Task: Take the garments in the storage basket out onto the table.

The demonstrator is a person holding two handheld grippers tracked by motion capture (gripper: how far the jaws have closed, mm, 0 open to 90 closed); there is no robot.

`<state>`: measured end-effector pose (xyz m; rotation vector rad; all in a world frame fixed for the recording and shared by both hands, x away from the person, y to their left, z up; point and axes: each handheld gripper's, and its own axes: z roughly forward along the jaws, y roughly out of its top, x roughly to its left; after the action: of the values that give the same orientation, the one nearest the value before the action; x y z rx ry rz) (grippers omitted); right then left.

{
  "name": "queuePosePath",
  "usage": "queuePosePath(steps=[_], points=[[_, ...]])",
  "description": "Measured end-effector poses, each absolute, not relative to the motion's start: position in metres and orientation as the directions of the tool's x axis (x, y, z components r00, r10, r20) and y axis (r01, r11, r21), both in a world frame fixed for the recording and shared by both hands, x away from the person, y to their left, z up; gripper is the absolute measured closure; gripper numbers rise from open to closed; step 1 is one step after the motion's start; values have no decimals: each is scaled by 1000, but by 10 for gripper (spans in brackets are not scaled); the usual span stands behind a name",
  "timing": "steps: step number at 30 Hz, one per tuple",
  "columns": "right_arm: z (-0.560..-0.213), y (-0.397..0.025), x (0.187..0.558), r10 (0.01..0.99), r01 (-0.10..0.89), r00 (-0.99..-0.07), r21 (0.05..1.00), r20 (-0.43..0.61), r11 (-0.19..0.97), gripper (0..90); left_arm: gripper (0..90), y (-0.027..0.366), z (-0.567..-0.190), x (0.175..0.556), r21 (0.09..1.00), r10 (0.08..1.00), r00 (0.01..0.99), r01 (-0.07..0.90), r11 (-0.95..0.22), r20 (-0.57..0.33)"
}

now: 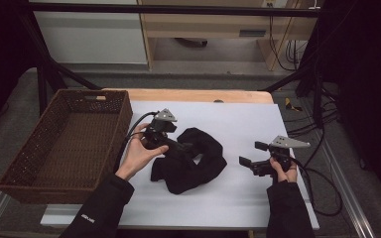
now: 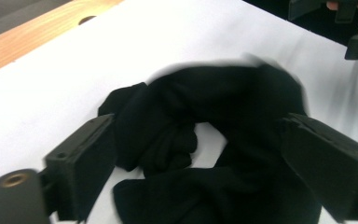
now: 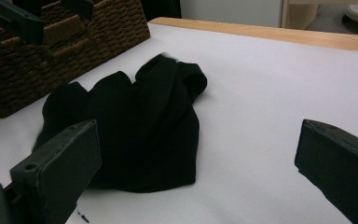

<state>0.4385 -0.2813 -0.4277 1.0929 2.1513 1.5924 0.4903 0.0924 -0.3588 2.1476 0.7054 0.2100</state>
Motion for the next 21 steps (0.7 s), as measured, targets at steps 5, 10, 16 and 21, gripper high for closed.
queuePosePath(steps=[5, 10, 16, 21], points=[[-427, -281, 438, 691, 418, -686, 901, 228, 118, 7, 45, 102, -352, 487, 784, 575, 811, 424, -453, -106], [-427, -281, 438, 691, 419, -686, 901, 228, 118, 7, 25, 115, -344, 482, 801, 599, 793, 427, -419, -109], [-428, -281, 438, 691, 420, -685, 900, 229, 118, 7, 25, 131, -336, 476, 818, 621, 777, 420, -392, -101], [-427, -282, 438, 691, 420, -685, 900, 230, 118, 7, 25, 143, -333, 472, 827, 634, 768, 413, -381, -92]])
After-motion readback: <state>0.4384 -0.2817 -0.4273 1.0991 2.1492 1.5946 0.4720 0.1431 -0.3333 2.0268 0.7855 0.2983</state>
